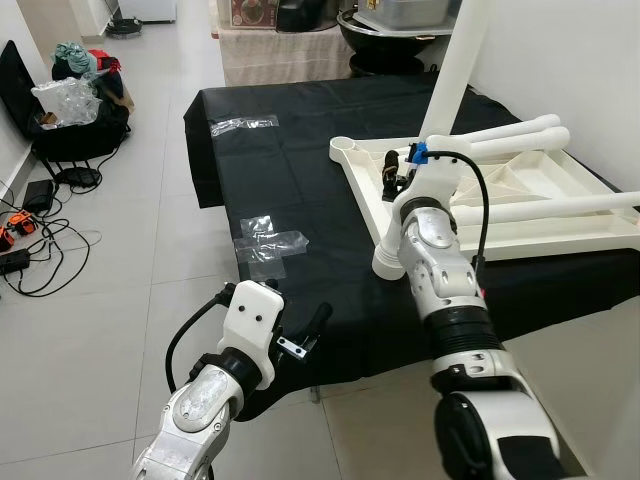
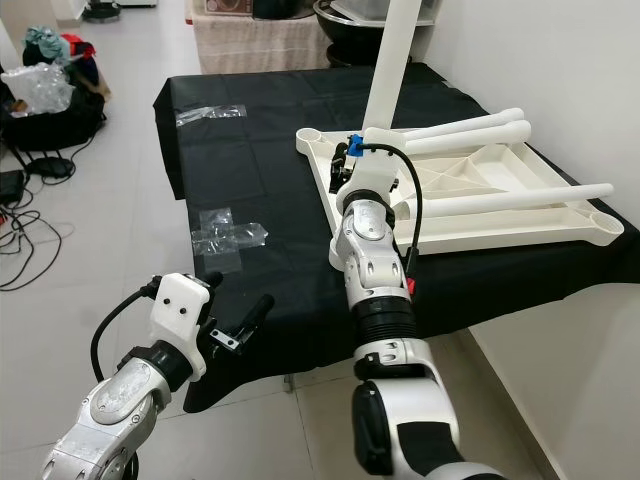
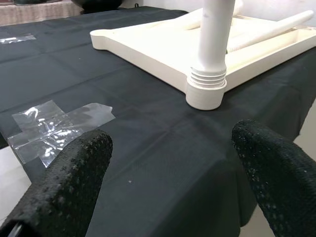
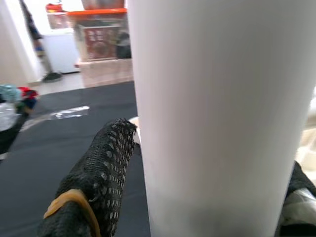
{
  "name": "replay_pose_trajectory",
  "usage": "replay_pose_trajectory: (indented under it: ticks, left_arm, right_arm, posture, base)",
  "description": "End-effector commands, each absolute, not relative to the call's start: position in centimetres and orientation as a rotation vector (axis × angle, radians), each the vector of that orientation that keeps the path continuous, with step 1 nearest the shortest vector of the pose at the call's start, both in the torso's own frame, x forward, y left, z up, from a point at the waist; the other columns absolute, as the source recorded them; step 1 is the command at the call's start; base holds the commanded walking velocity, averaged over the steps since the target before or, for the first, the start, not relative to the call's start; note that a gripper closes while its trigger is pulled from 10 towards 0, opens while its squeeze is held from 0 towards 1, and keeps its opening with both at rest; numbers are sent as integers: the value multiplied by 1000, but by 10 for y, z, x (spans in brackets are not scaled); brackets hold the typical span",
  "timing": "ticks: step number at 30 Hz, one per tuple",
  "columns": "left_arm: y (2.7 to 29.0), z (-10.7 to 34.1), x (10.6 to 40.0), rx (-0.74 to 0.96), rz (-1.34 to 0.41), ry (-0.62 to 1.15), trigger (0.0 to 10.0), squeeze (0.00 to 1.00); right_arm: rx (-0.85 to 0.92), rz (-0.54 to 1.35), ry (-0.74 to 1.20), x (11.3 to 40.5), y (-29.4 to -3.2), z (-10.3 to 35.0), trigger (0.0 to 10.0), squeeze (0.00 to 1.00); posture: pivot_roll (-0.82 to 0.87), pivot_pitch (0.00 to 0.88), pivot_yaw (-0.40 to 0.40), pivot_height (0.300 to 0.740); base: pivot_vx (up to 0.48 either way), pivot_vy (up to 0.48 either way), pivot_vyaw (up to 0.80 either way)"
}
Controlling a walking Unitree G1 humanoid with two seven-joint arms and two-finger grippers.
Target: Building children table
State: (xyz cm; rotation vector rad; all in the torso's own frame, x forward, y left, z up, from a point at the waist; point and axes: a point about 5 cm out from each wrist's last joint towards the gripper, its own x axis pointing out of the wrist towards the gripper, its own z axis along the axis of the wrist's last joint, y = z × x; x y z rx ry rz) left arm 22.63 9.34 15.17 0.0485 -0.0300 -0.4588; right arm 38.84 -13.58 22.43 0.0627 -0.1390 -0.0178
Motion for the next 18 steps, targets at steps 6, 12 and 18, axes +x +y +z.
replay_pose_trajectory:
  ticks: [6,12,18]
  left_arm:
    - [93,149,229,64,-459,-24,10000,0]
    - [88,148,228,56,-473,-23,10000,0]
    - [89,149,227,55,-469,-23,10000,0]
  right_arm:
    - [154,549,-84,385,-130,232,10000,0]
    - [147,1064,-25,355,-131,221,10000,0]
    - [135,1261,60,348,-123,208,10000,0]
  posture:
    - [19,38,-77,740]
    - [32,31,-87,740]
    - [38,30,-88,740]
  base:
    - [0,0,0]
    - [0,0,0]
    - [0,0,0]
